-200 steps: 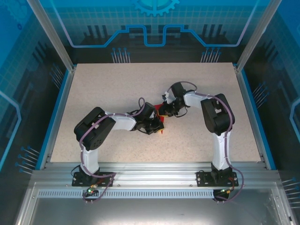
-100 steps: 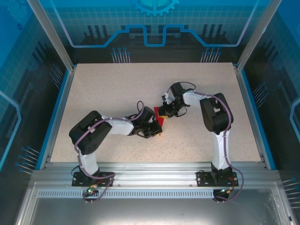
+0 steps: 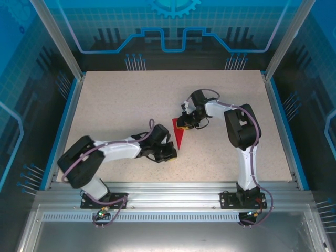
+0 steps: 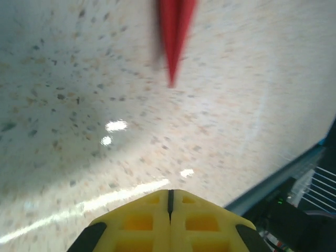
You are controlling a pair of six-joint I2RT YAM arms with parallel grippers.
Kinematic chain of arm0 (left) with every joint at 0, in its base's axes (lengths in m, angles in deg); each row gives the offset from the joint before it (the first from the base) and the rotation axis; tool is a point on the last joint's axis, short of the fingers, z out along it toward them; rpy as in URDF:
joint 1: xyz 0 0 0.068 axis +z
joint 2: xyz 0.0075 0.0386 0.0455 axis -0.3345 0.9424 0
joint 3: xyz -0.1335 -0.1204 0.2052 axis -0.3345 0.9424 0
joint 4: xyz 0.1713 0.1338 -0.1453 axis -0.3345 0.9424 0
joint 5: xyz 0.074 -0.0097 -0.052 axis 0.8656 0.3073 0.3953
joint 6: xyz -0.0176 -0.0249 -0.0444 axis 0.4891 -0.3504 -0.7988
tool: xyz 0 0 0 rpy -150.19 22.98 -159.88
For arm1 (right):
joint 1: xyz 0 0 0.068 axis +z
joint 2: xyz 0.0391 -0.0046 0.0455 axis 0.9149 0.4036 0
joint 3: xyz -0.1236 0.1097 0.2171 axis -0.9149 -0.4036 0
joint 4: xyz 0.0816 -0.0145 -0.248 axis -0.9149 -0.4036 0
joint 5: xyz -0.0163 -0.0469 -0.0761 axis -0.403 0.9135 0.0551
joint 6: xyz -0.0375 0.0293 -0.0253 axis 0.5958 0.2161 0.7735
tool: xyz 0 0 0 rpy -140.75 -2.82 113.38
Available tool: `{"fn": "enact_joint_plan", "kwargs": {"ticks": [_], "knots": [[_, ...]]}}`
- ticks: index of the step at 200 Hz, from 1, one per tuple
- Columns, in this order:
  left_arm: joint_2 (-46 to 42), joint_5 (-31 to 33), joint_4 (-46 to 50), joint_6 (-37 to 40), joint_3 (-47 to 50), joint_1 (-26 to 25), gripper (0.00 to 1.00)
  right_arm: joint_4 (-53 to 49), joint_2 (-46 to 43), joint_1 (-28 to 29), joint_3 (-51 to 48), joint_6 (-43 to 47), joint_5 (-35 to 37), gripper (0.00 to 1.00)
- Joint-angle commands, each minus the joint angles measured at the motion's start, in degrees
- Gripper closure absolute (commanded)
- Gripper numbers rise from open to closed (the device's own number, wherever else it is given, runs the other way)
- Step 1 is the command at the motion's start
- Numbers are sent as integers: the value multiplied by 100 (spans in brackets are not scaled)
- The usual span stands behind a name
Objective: Fold a paper plane with a square sheet of paper (fold left side to right side)
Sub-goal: Fold the wing for the fifth time at the center of the table, then turn over the paper plane at the center of the table.
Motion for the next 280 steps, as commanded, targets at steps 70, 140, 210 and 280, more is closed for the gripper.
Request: {"fn": "enact_joint_plan", "kwargs": {"ticks": [70,140,210,280], "knots": [[-2199,2707,2603,1159,-639,923,80,-1384,-1974,417,-254,151,2314,43],[-2070,2761,2562,1175,-625,918,79,-1405,-1329,1170,-357,-179,2714,36],[-2037,2824,2671,1225,-738,919,79,-1215,-1470,1149,-513,199,2806,99],[-1758,2883,2781,1331,-1089,919,79,270,-2245,-7,-1959,374,54,100]]}}
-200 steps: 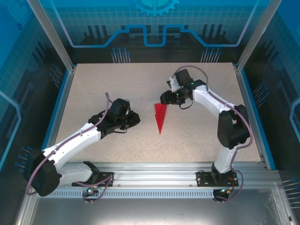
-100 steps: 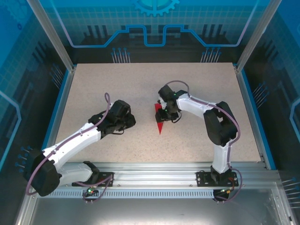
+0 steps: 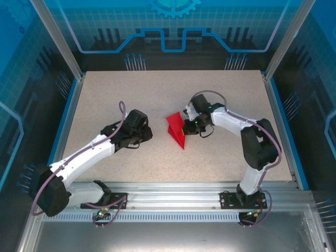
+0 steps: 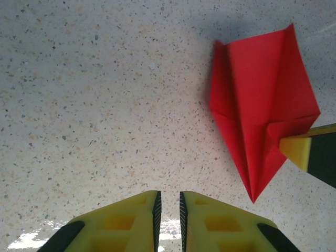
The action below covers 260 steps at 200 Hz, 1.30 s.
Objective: Fold a paper plane with a square sheet of paper (fold left side to right side)
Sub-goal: Turn over the paper plane at the center of the table.
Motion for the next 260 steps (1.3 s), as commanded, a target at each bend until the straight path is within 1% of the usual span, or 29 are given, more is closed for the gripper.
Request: {"fn": "enact_joint_plan", "kwargs": {"ticks": [1,17,24,27,36,68,90,113,137,157,167,183,233,260], "knots": [[104,137,154,171,-254,4,79,587,-115,-383,-421,75,-1057,100],[175,134,147,180,-317,6,79,549,62,-602,-530,184,-1087,100],[209,129,152,190,-343,-1,79,504,159,-679,-533,219,-1108,95],[215,125,154,190,-359,5,79,479,197,-714,-522,234,-1100,92],[249,125,154,192,-389,-2,79,377,248,-792,-514,254,-944,86],[278,142,188,213,-459,-3,78,-314,-97,-858,-285,298,352,62],[282,219,193,242,-506,-5,76,-996,-416,-723,62,315,1294,54],[303,350,196,251,-549,4,74,-1508,-695,-287,367,392,2108,51],[335,448,193,252,-584,-7,73,-1864,-749,567,647,388,2848,51],[332,511,206,230,-577,5,72,-1946,-615,1323,860,288,3192,51],[294,570,207,209,-542,2,72,-1923,-498,1545,950,245,3203,50],[231,617,185,161,-468,-1,71,-1988,-152,1685,1133,142,3269,50],[116,660,216,146,-357,5,70,-2268,824,1895,1720,224,4078,49],[119,669,211,135,-348,7,70,-2255,1130,1976,1903,272,4192,49]]}}
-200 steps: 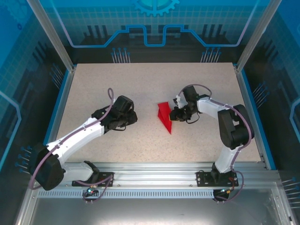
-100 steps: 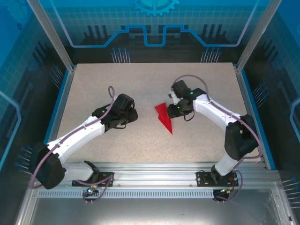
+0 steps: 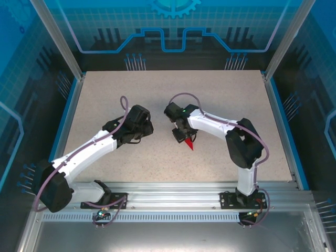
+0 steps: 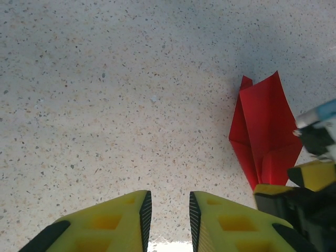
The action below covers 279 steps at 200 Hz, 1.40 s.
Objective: Fold a paper plane with a square sheet of paper (fold left side to right side)
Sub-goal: Turn over the paper plane at the center of the table.
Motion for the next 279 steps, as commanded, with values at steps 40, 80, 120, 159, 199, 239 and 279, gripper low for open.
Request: {"fn": "enact_joint_plan", "kwargs": {"ticks": [40,80,120,159,199,239,279], "knots": [[-119,146,141,-5,96,3,70,-439,683,295,657,86,928,49],[-143,161,134,-16,147,5,69,-535,943,320,793,76,1239,50],[-145,170,142,-23,151,1,69,-558,1006,323,772,98,1506,52],[-154,182,176,-25,161,-1,69,-592,1026,301,723,91,1609,55],[-182,204,194,-25,158,-3,69,-455,768,129,477,78,1402,70],[-184,193,214,-35,156,4,69,-275,327,-114,219,117,936,95],[-194,192,238,-34,138,1,69,172,-534,-595,-345,196,-227,100]]}}
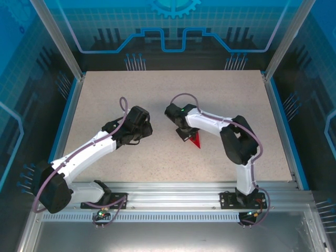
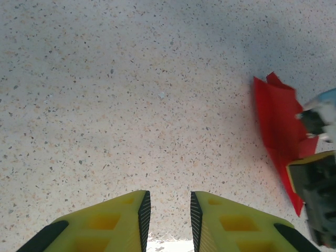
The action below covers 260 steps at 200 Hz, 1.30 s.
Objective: Fold a paper plane with a square sheet of paper (fold left side to right side)
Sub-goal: Turn over the paper plane at the center of the table, then move the paper plane to the center of the table.
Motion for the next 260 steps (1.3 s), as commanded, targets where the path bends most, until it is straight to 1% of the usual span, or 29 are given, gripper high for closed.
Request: {"fn": "enact_joint_plan", "kwargs": {"ticks": [1,17,30,63,78,94,123,156,180,243,250,260], "knots": [[-133,152,150,-14,62,4,69,342,-686,-361,-343,41,-1004,100],[-130,148,150,-23,57,-4,69,533,-894,-648,-589,46,-1648,100],[-125,145,141,-30,55,-6,69,540,-843,-772,-672,28,-1815,100],[-117,119,167,-31,44,-2,69,555,-493,-829,-762,-140,-1601,96],[-134,118,196,-36,35,5,69,615,-406,-891,-796,-225,-1594,91],[-143,118,213,-41,35,3,69,520,-338,-880,-732,-219,-1481,88],[-143,111,221,-62,44,-3,69,514,-398,-882,-782,-183,-1527,76],[-134,108,211,-71,43,-8,69,512,-307,-880,-829,-158,-1486,70],[-134,108,227,-58,37,-9,69,493,-232,-880,-814,-121,-1336,70],[-151,115,246,-67,48,-6,69,565,0,-880,-809,-104,-1372,70],[-160,118,251,-67,45,-8,69,565,10,-881,-801,-104,-1359,71],[-177,126,254,-58,45,-7,69,549,12,-880,-792,-93,-1355,76]]}}
